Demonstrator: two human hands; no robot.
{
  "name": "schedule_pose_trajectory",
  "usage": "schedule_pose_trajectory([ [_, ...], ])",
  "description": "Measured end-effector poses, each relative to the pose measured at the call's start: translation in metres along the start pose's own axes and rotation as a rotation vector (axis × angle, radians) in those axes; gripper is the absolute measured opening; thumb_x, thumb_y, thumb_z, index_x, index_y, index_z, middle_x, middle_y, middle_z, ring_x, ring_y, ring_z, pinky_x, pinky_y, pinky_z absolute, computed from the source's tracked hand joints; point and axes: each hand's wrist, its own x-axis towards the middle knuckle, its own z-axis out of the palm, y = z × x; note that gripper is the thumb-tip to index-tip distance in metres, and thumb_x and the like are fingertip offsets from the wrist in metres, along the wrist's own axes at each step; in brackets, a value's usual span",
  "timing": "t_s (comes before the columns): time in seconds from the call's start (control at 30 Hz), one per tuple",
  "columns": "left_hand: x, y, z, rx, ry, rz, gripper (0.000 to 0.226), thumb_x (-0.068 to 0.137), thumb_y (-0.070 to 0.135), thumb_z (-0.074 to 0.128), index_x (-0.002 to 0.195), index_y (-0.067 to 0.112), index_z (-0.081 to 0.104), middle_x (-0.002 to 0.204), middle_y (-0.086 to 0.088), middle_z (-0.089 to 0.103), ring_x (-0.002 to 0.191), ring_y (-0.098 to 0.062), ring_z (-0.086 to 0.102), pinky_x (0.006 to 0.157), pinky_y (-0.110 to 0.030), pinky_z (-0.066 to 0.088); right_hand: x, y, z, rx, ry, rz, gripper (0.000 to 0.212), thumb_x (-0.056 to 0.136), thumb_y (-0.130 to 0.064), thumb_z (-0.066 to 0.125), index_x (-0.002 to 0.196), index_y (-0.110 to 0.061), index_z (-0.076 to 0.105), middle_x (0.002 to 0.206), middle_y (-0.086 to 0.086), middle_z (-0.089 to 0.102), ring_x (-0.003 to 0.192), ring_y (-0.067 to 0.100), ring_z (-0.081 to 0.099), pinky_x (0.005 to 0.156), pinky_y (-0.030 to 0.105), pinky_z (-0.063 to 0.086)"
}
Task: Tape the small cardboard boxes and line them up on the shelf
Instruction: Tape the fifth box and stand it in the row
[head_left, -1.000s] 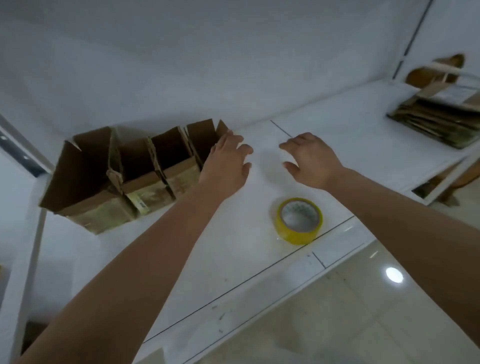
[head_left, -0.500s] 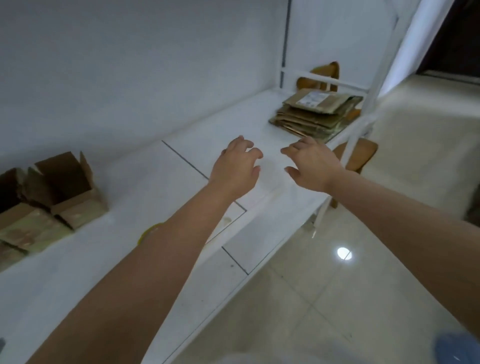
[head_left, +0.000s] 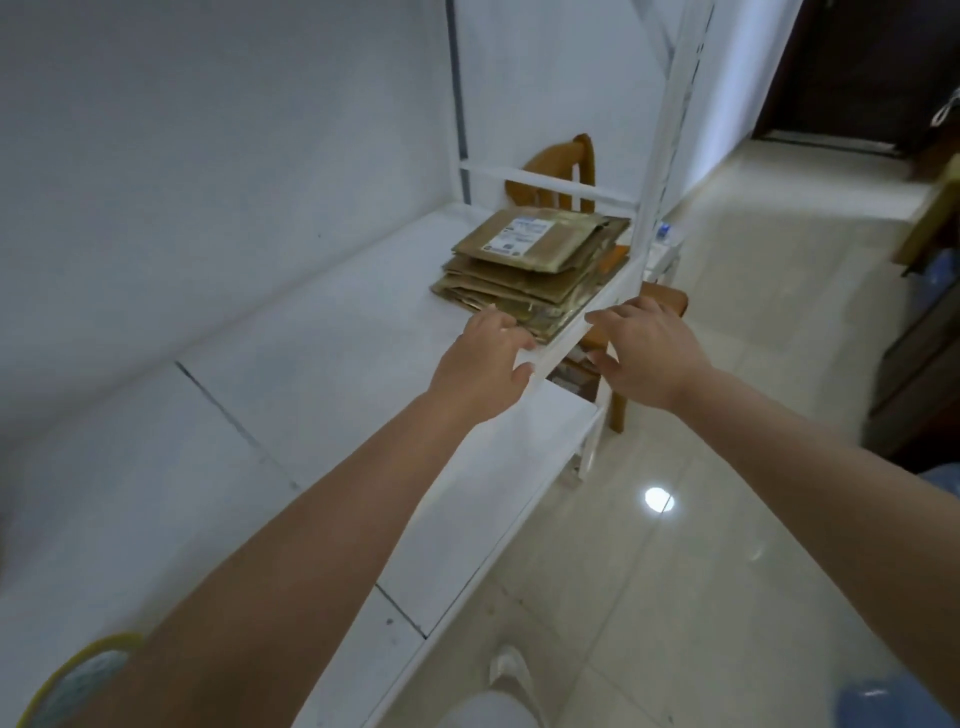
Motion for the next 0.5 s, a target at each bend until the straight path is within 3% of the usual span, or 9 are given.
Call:
schedule_pose_trajectory([
  [0.33, 0.102, -0.029, 0.046, -0.148, 0.031, -0.091, 0.026, 0.094, 0.025, 0.060, 0.118, 0.016, 0.064, 0.136, -0.006, 0.045, 0.134, -0.020, 0.035, 0.092, -0.024, 0.034, 0.114, 0.065, 0.038, 0.084, -0.017, 0.029, 0.040, 0.094, -0.029, 0.054, 0.132, -0.017, 0.053, 0.123, 0.008, 0.063, 0.120, 0.031, 0.047, 0.102, 0.039, 0.034],
  [0.43, 0.130, -0.032, 0.046, -0.155, 0.034, -0.113, 0.025, 0.095, 0.026, 0.060, 0.117, 0.016, 0.064, 0.138, -0.005, 0.044, 0.142, -0.020, 0.027, 0.099, -0.032, 0.039, 0.145, 0.075, 0.046, 0.112, 0.014, -0.016, 0.042, 0.093, -0.024, 0.054, 0.134, -0.014, 0.053, 0.123, 0.009, 0.063, 0.118, 0.031, 0.049, 0.101, 0.040, 0.035],
  [0.5, 0.149, -0.037, 0.046, -0.139, 0.059, -0.132, 0.027, 0.094, 0.027, 0.060, 0.119, 0.015, 0.063, 0.136, -0.005, 0.045, 0.137, -0.020, 0.032, 0.101, -0.038, 0.045, 0.171, 0.083, 0.052, 0.128, 0.044, -0.047, 0.041, 0.093, -0.024, 0.053, 0.132, -0.013, 0.055, 0.122, 0.009, 0.064, 0.117, 0.031, 0.050, 0.102, 0.040, 0.035],
])
